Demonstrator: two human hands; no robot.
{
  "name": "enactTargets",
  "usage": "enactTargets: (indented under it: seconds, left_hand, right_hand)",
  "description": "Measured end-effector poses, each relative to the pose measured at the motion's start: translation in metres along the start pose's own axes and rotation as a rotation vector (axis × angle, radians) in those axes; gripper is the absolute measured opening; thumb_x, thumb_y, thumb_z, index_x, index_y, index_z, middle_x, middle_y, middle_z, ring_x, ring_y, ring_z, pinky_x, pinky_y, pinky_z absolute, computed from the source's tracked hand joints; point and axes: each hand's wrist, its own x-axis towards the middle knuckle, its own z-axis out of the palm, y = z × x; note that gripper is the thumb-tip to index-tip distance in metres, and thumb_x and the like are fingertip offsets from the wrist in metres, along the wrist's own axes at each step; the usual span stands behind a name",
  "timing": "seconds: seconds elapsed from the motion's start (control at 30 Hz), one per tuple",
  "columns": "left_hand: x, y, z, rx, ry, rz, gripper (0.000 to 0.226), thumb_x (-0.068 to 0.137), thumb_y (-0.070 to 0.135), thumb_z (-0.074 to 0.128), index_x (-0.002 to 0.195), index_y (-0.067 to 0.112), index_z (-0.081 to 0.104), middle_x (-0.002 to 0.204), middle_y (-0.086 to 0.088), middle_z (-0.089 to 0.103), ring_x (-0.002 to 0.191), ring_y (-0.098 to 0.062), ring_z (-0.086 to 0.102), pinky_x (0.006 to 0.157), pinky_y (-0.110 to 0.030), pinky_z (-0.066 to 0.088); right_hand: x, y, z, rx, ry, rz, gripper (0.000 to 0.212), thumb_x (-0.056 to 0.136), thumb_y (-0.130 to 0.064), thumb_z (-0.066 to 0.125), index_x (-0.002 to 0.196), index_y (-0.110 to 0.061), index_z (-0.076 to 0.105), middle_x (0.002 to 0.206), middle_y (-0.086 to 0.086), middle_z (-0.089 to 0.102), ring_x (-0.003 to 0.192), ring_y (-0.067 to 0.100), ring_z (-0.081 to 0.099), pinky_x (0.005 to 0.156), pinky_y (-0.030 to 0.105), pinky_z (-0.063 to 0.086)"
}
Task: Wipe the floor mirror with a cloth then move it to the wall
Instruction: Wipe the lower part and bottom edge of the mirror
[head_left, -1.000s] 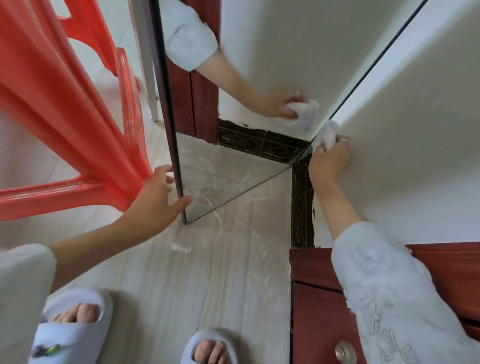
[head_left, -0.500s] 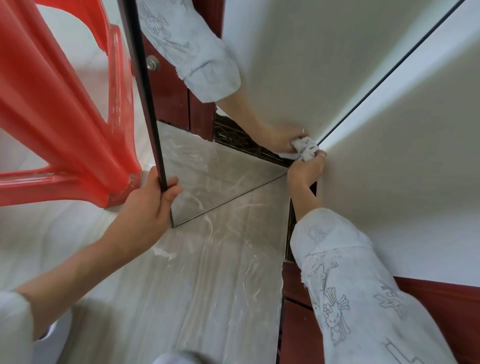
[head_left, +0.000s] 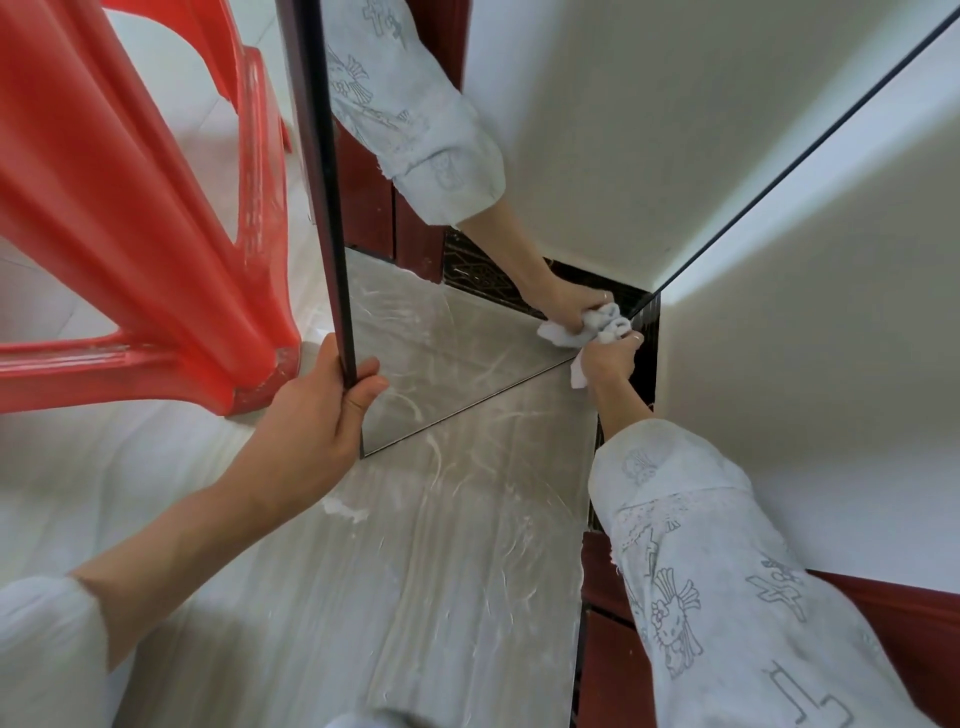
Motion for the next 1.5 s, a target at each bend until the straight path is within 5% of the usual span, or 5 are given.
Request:
enactTargets:
  seconds: [0.47,0.73,0.9,1.13,1.5]
  left_hand:
    - [-0.001,0.002,0.001,-0.028,0.017,-0.012,0.037,0.093,0.022,0.040,0.119,-0.005,0.040,0.123,-0.012,0.059,0.086,-0.031,0.063,0.054,-0.008,0.033]
    - [-0.001,0.001,0.004,-0.079,0.001,-0.022,0.035,0.093,0.023,0.040,0.113,-0.005,0.043,0.119,-0.013,0.061,0.059,0.002,0.046,0.053,-0.010,0.033]
    - [0.001,0.001,0.003,-0.051,0.000,-0.021,0.037,0.093,0.023,0.040,0.116,-0.006,0.043,0.120,-0.013,0.060,0.074,-0.020,0.059,0.056,-0.008,0.033]
    - [-0.001,0.004,0.003,-0.038,0.000,-0.026,0.033,0.095,0.022,0.039,0.116,-0.003,0.041,0.120,-0.012,0.060,0.100,-0.033,0.060,0.069,-0.020,0.034]
    - [-0.003,0.006,0.002,-0.022,-0.031,-0.024,0.032,0.096,0.021,0.038,0.117,-0.004,0.039,0.119,-0.015,0.059,0.101,-0.039,0.058,0.075,-0.028,0.034]
  right_hand:
    - [-0.043,0.015,-0.038,-0.003,-0.784,0.178,0.024,0.084,0.010,0.044,0.105,0.009,0.054,0.099,0.020,0.059,0.089,0.028,0.061,0.070,0.034,0.054]
    - [-0.006,-0.045,-0.052,-0.883,-0.277,-0.025,0.046,0.062,-0.025,0.062,0.098,-0.018,0.034,0.075,0.009,0.057,0.056,0.021,0.052,0.048,0.020,0.040]
    - [-0.017,-0.034,-0.033,0.076,-0.023,-0.068,0.033,0.094,-0.016,0.042,0.125,-0.006,0.044,0.121,0.019,0.054,0.113,0.034,0.054,0.078,0.029,0.049]
    - [-0.086,-0.003,-0.032,-0.049,-0.636,-0.042,0.028,0.079,0.004,0.048,0.107,-0.002,0.050,0.094,0.010,0.051,0.087,0.023,0.051,0.075,0.035,0.042]
    - [-0.070,-0.081,-0.082,0.239,-0.052,-0.276,0.020,0.092,-0.007,0.038,0.109,-0.015,0.045,0.097,0.004,0.053,0.090,0.020,0.053,0.070,0.026,0.045]
